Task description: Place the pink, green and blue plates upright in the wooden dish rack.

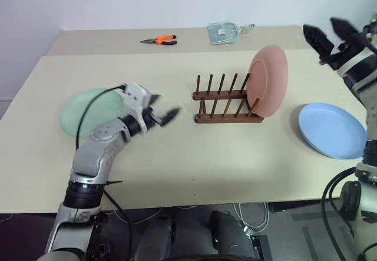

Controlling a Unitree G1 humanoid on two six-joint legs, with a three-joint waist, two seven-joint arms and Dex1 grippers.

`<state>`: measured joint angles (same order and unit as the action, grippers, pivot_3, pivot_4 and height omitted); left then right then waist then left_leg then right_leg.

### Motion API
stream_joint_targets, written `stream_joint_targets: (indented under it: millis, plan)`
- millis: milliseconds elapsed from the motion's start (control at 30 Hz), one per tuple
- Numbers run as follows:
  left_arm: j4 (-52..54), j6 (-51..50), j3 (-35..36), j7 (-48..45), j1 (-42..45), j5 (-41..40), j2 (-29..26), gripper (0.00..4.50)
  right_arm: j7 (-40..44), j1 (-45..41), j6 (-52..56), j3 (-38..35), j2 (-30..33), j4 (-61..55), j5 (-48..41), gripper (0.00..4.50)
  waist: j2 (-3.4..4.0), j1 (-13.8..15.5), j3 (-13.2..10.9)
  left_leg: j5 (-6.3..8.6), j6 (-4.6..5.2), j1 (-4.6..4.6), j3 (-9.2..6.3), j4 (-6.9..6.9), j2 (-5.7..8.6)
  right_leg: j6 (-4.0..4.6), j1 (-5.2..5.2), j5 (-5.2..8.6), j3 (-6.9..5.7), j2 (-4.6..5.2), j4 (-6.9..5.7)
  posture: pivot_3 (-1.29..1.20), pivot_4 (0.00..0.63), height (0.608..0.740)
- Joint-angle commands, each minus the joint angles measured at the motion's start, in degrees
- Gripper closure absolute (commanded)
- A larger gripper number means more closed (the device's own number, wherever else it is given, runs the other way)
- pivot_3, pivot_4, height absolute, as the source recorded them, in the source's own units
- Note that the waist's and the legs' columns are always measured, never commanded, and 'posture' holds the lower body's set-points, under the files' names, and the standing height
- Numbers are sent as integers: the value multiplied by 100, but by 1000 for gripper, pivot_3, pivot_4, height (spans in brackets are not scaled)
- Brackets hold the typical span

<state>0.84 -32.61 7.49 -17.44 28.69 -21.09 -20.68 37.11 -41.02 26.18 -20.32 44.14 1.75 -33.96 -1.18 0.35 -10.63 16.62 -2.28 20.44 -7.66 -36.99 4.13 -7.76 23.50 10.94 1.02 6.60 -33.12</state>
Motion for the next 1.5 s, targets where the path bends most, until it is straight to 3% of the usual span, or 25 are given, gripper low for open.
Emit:
stream_joint_targets:
  millis: [33, 167, 267, 433, 567, 667, 767, 900, 933, 1033, 1167, 1300, 1500]
  plan:
    - [-542, -135, 875, 1464, 385, 385, 50, 0, 652, 276, 139, 631, 221, -1419, -138, 31, -2, -43, 2, 0, 0, -2, -1, 1, 0, -2, 0, 1, 0, 0, -1, 0, 150, 740]
    - [-836, -200, 1297, 2815, 606, 1146, -176, 0, 1082, 743, 99, 2157, 160, -2673, 443, 31, -22, -103, 8, 0, -3, -4, -2, 0, 4, -29, -5, 15, -2, 7, 0, 0, 150, 740]
    - [-759, -510, 1794, 3447, 620, 1162, -116, 0, 1125, 939, -77, 2897, -105, -2865, 876, 31, -26, -93, 6, -2, -8, 1, -7, -1, 4, -30, -1, 15, -6, 7, -2, 0, 150, 740]
    - [-400, -1308, 2465, 4023, 509, 961, 118, 0, 1017, 1138, -106, 3458, -695, -2880, 1161, 31, -38, -14, 11, -2, -9, 3, -14, -5, 11, -14, 0, 0, -6, 11, -6, 0, 150, 740]
    - [-113, -2107, 2770, 3917, 401, 610, 400, 0, 1045, 1342, -250, 3620, -876, -2837, 1401, 31, -41, 44, 12, -5, -13, 3, -17, -5, 12, -13, -1, -1, -9, 10, -9, 0, 150, 740]
    - [-58, -2425, 3490, 4214, 389, 261, 840, 864, 1029, 1394, -299, 3600, -938, -2752, 1539, 0, -42, 37, 13, -6, -15, 2, -18, -6, 13, -13, -1, -1, -10, 10, -11, 0, 150, 740]
    - [-13, -2365, 3753, 4321, 357, 157, 1021, 2289, 1026, 1407, -353, 3552, -936, -2692, 1673, 0, -40, 24, 16, -6, -17, -6, -17, -1, 11, -14, -2, 0, -11, 8, -13, 0, 150, 740]
    - [22, -2243, 3482, 3959, 397, 1, 1017, 4299, 998, 1370, -365, 3436, -939, -2601, 1770, 0, -41, 50, 16, -7, -20, -6, -15, -1, 11, -24, -3, 7, -11, 8, -14, 0, 150, 740]
    - [110, -2088, 3206, 3691, 431, -24, 980, 4455, 994, 1295, -261, 3379, -951, -2567, 1718, 0, -42, 63, 17, -8, -21, -6, -17, -2, 12, -24, -6, 7, -11, 9, -13, 0, 150, 740]
    - [719, -1592, 2274, 2676, 746, -316, 1011, 4455, 903, 981, -441, 3379, -926, -2390, 2058, 0, -50, 95, 12, -9, -22, 2, -23, -13, 16, -22, -10, 6, -15, 9, -11, 0, 150, 740]
    - [1159, -1624, 1432, 2217, 1175, -280, 877, 4455, 701, 524, -1215, 3566, -960, -2048, 2858, 0, -58, 100, 9, -9, -22, 9, -23, -13, 16, -9, -7, -2, -18, 9, -5, 0, 150, 740]
    - [1451, -2011, 1153, 2130, 1780, -664, 1022, 4455, 169, -140, -2523, 4073, -907, -1077, 4409, 0, -57, -79, 9, -10, -24, 4, -11, 3, 12, -10, 2, -2, -13, 8, -4, 0, 150, 740]
    - [1832, -2643, 881, 2015, 1925, -1046, 1115, 4455, -378, -549, -3470, 4334, -1098, 31, 5460, 0, -56, -133, 8, -17, -33, -1, -9, 9, 8, -9, 4, -2, -9, 4, -6, 0, 150, 740]
